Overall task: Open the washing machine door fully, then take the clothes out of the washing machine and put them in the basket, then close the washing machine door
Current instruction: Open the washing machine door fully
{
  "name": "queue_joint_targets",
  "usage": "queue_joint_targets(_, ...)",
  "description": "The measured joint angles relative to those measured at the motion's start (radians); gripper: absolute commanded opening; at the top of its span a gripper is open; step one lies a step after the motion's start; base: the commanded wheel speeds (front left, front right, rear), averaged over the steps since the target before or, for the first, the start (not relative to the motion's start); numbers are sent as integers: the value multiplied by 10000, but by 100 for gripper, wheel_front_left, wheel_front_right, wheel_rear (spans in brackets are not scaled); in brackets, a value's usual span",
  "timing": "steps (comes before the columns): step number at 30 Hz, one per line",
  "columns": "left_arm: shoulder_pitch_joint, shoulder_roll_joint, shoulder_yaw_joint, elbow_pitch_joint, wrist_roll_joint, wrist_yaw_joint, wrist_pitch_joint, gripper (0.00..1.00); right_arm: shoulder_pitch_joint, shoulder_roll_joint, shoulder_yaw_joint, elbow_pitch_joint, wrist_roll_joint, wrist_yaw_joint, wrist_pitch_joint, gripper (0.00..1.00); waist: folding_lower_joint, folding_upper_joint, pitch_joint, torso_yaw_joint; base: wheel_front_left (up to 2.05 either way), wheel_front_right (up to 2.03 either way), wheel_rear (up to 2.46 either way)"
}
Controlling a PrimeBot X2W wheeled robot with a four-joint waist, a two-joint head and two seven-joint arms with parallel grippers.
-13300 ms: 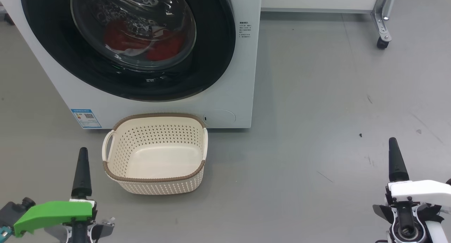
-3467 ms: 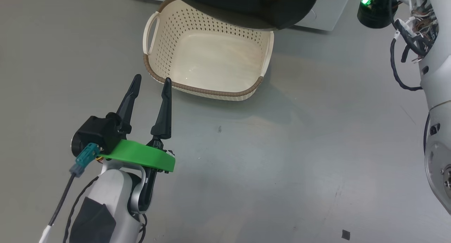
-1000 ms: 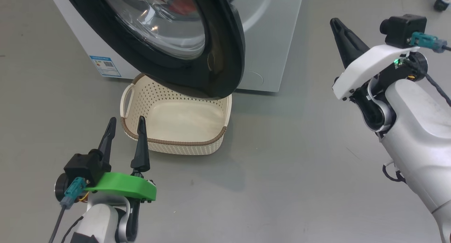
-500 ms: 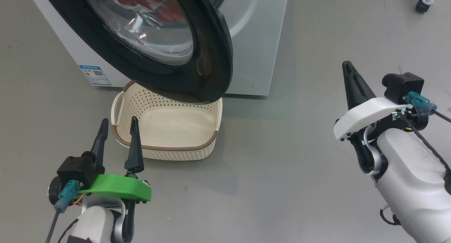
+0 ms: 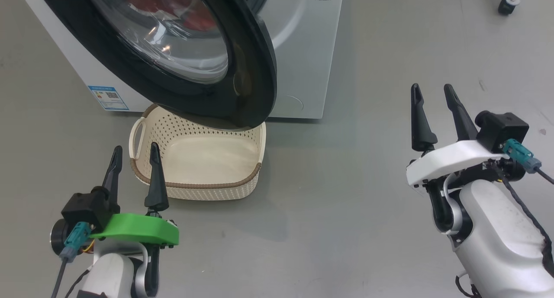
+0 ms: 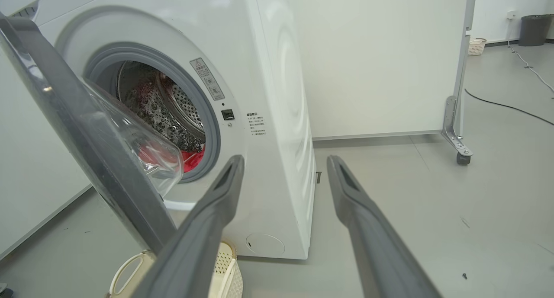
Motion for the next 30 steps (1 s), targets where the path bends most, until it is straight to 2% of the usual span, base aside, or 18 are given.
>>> queue_joint_targets(18,98,0,75,-6,69,-6,0,100,1583,378,-675,-1126,-1172,-88,0,100,0,0,3,-72,0,0,0)
queue_joint_targets(30,139,0,88,2,69,-15,0,100,1937,535,-924,-1407,-1523,-71,0,100,0,0,-10,-57,0,0,0)
